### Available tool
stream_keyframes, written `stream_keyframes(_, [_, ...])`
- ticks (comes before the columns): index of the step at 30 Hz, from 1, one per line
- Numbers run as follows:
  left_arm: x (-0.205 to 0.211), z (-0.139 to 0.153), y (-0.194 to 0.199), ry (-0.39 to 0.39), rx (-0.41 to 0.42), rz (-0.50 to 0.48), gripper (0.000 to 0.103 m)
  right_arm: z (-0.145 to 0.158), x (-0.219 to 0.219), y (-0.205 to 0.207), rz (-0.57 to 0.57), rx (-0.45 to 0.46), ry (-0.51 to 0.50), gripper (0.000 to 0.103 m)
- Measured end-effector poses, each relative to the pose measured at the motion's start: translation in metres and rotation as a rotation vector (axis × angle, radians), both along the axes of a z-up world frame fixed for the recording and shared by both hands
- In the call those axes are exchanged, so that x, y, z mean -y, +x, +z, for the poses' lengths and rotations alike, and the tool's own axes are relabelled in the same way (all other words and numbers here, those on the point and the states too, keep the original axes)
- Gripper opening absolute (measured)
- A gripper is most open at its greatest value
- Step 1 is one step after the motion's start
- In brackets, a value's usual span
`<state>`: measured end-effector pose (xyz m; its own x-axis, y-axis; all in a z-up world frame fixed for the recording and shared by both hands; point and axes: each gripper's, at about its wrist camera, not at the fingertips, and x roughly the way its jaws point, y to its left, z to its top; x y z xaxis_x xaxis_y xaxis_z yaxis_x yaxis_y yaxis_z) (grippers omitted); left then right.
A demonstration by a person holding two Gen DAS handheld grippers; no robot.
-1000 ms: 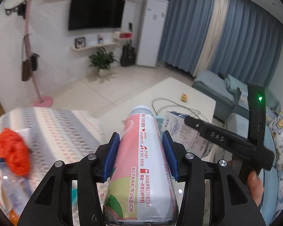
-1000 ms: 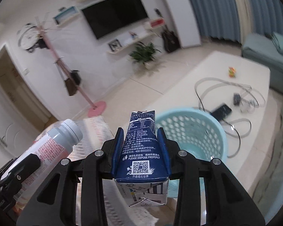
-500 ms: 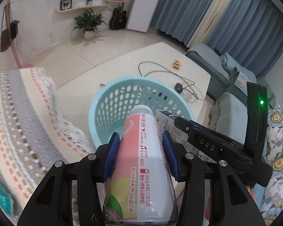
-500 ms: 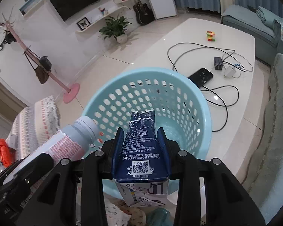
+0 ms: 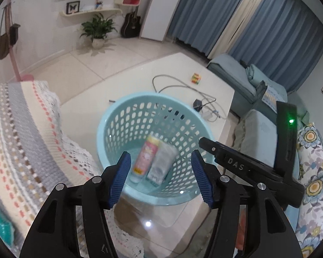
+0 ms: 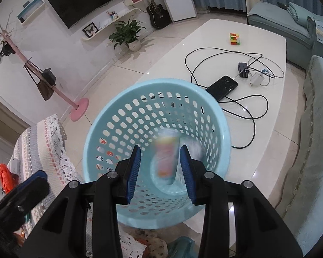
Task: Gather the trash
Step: 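Return both tools to the table above the remaining trash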
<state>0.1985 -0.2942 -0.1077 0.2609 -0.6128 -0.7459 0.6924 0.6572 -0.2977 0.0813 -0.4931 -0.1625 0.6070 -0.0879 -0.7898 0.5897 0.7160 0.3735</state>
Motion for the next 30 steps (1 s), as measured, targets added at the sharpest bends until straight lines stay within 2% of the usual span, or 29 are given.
stream_keyframes(7, [-0.033, 0.031, -0.023, -0.061, 0.068, 0.021, 0.057, 0.025, -0.022, -0.004, 0.035, 0.042, -0.04, 0.035])
stream_keyframes(14, [-0.086, 0.064, -0.049, -0.126, 0.149, 0.077, 0.057, 0.065, -0.068, -0.001, 0.131, 0.121, -0.104, 0.035])
stream_keyframes(17, [-0.114, 0.077, -0.059, -0.15, 0.181, 0.118, 0.057, 0.083, -0.095, 0.002, 0.189, 0.162, -0.13, 0.042])
stream_keyframes(20, [-0.15, 0.086, -0.068, -0.165, 0.211, 0.177, 0.057, 0.098, -0.129, 0.007, 0.267, 0.201, -0.161, 0.045])
stream_keyframes(21, [-0.162, 0.088, -0.07, -0.168, 0.218, 0.198, 0.06, 0.102, -0.141, 0.009, 0.295, 0.21, -0.169, 0.046])
stream_keyframes(24, [-0.204, 0.092, -0.076, -0.175, 0.233, 0.273, 0.062, 0.112, -0.182, 0.018, 0.391, 0.233, -0.197, 0.052])
stream_keyframes(26, [-0.231, 0.093, -0.079, -0.165, 0.246, 0.333, 0.062, 0.117, -0.214, 0.025, 0.461, 0.247, -0.221, 0.057])
stream_keyframes(30, [-0.283, 0.093, -0.084, -0.132, 0.267, 0.441, 0.071, 0.121, -0.266, 0.036, 0.58, 0.264, -0.226, 0.064])
